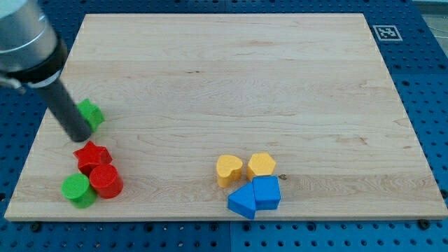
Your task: Slide the green star slightly to the right
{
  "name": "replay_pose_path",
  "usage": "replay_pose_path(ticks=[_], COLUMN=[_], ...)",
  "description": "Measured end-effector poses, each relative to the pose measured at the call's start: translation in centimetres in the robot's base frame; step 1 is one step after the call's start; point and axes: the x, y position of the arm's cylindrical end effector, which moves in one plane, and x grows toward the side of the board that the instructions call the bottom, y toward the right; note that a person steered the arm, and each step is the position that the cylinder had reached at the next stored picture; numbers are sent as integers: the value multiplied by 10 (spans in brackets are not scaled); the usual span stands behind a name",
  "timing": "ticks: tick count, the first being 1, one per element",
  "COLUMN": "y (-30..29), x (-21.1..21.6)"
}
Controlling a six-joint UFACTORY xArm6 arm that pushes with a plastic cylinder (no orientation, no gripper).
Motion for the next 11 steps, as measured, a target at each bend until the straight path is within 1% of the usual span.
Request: replay_pose_path(ticks=[1,3,4,5,7,9,11], y=[12,4,-6,-17,-46,8,35], x=[-20,26,-8,-13,-40,-45,-45])
